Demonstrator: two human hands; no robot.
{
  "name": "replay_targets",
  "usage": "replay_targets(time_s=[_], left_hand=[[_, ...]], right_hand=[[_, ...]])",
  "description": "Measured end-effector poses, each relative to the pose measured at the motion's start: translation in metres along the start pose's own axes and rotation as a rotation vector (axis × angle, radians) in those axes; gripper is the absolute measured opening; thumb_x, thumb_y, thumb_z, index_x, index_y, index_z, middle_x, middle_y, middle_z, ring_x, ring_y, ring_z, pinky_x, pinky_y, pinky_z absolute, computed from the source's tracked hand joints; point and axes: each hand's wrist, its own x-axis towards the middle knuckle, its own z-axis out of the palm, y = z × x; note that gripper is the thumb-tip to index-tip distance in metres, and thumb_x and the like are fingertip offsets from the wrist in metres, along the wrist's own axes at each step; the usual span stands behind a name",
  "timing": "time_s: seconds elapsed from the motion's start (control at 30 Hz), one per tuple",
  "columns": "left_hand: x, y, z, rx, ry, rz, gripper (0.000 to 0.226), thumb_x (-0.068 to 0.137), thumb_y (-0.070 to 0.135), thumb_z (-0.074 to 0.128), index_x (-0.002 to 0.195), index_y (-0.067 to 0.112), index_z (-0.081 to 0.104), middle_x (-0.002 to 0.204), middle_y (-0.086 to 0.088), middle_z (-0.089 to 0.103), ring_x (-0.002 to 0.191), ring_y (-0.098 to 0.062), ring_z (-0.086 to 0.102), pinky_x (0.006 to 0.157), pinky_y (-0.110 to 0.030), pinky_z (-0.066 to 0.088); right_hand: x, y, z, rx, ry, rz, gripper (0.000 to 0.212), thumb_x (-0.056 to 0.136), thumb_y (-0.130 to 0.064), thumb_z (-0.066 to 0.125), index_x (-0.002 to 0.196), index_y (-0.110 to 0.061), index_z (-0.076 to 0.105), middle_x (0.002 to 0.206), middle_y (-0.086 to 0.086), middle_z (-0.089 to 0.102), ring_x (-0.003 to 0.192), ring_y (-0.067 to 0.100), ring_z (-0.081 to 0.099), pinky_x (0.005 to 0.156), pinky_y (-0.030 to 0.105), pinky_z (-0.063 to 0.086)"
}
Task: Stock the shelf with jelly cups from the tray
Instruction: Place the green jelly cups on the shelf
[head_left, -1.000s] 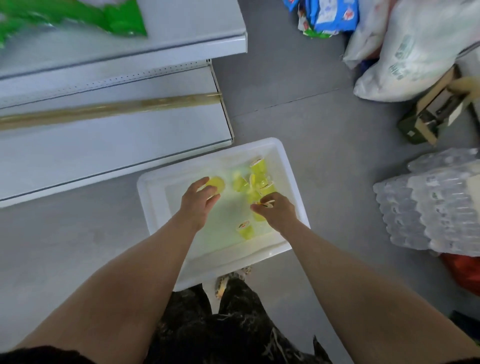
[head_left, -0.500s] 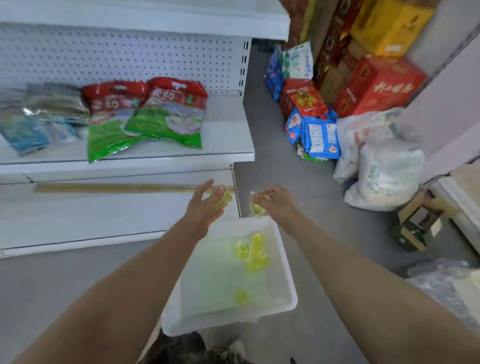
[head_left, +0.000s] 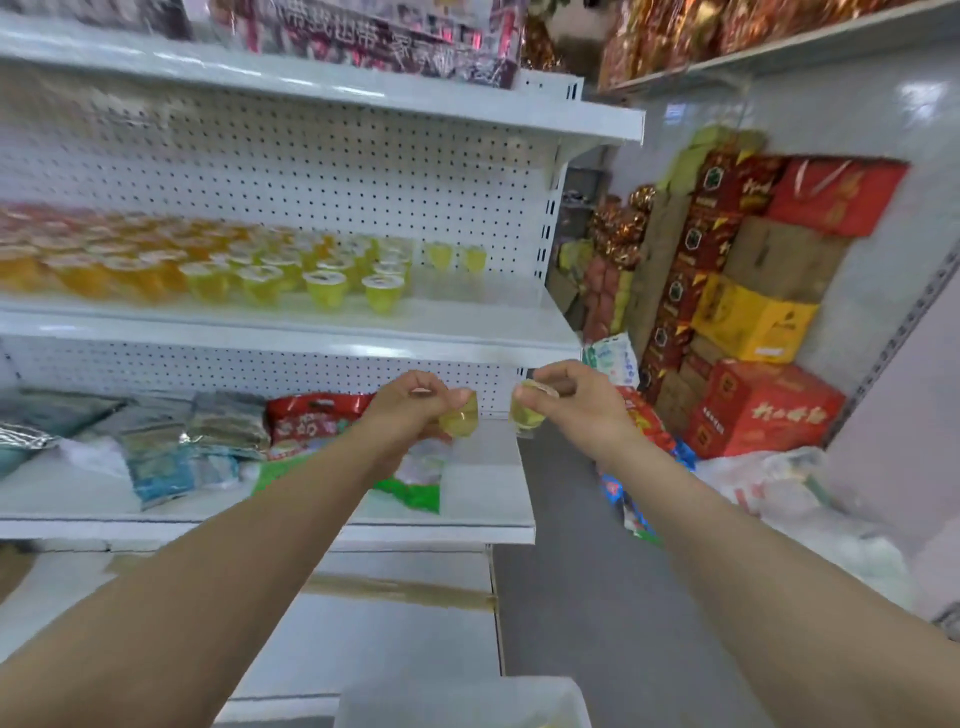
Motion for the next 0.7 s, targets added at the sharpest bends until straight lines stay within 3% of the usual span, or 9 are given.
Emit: replay_targets(time_s=[0.07, 0.13, 0.23, 0.4, 0.5, 0.57, 0.7], left_hand=[[0.01, 0.024, -0.005, 0.134, 0.028, 0.045, 0.028, 0.074, 0.023, 0.084, 0.085, 0.017, 0.059, 0.081, -0.006, 0.068, 0.06, -0.015, 0.059, 0.053, -0.02, 0.046], [0.022, 0.046, -0.011, 0.237, 0.021, 0.088, 0.032, 0.069, 0.03, 0.088, 0.083, 0.019, 0.061, 0.081, -0.002, 0.066, 0.068, -0.014, 0.057, 0.064, -0.026, 0.045], [0.042, 0.078, -0.015, 0.365, -0.014, 0.124, 0.036, 0.071, 0.029, 0.087, 0.086, 0.015, 0.058, 0.086, -0.001, 0.061, 0.079, -0.014, 0.058, 0.067, -0.028, 0.049], [0.081, 0.121, -0.017, 0.63, -0.057, 0.149, 0.033, 0.075, 0.023, 0.083, 0.087, 0.015, 0.054, 0.096, -0.004, 0.058, 0.087, -0.017, 0.057, 0.069, -0.03, 0.052], [0.108, 0.144, -0.02, 0.765, -0.068, 0.146, 0.032, 0.077, 0.021, 0.081, 0.092, 0.017, 0.053, 0.1, -0.003, 0.057, 0.091, -0.017, 0.057, 0.074, -0.031, 0.053], [0.131, 0.157, -0.022, 0.838, -0.068, 0.143, 0.037, 0.075, 0.021, 0.08, 0.099, 0.017, 0.052, 0.104, -0.004, 0.058, 0.087, -0.019, 0.057, 0.074, -0.032, 0.053], [0.176, 0.18, -0.021, 1.071, -0.077, 0.14, 0.036, 0.074, 0.021, 0.076, 0.101, 0.016, 0.052, 0.096, -0.007, 0.056, 0.076, -0.023, 0.059, 0.07, -0.03, 0.05]], right_hand=[[0.016, -0.02, -0.006, -0.013, 0.013, -0.027, 0.036, 0.068, -0.05, 0.084, 0.094, -0.033, 0.065, 0.098, -0.004, 0.068, 0.092, 0.012, 0.064, 0.072, 0.024, 0.049], [0.031, -0.036, -0.012, -0.028, 0.025, -0.058, 0.04, 0.067, -0.053, 0.084, 0.096, -0.034, 0.065, 0.099, -0.006, 0.066, 0.094, 0.011, 0.063, 0.072, 0.024, 0.048], [0.056, -0.057, -0.017, -0.034, 0.036, -0.102, 0.042, 0.067, -0.052, 0.083, 0.1, -0.032, 0.065, 0.101, -0.005, 0.065, 0.098, 0.011, 0.061, 0.08, 0.027, 0.048], [0.094, -0.077, -0.014, -0.064, 0.029, -0.127, 0.049, 0.067, -0.052, 0.084, 0.106, -0.029, 0.065, 0.106, -0.003, 0.064, 0.1, 0.011, 0.06, 0.081, 0.027, 0.05], [0.113, -0.081, -0.009, -0.1, 0.017, -0.115, 0.05, 0.071, -0.051, 0.082, 0.11, -0.026, 0.064, 0.105, -0.004, 0.062, 0.097, 0.01, 0.06, 0.07, 0.018, 0.045], [0.127, -0.08, -0.004, -0.111, 0.001, -0.1, 0.049, 0.072, -0.048, 0.082, 0.111, -0.026, 0.063, 0.103, -0.004, 0.062, 0.093, 0.009, 0.059, 0.065, 0.014, 0.041], [0.165, -0.07, 0.01, -0.097, 0.001, -0.072, 0.05, 0.071, -0.045, 0.084, 0.111, -0.023, 0.062, 0.104, 0.002, 0.062, 0.089, 0.011, 0.06, 0.069, 0.019, 0.046]])
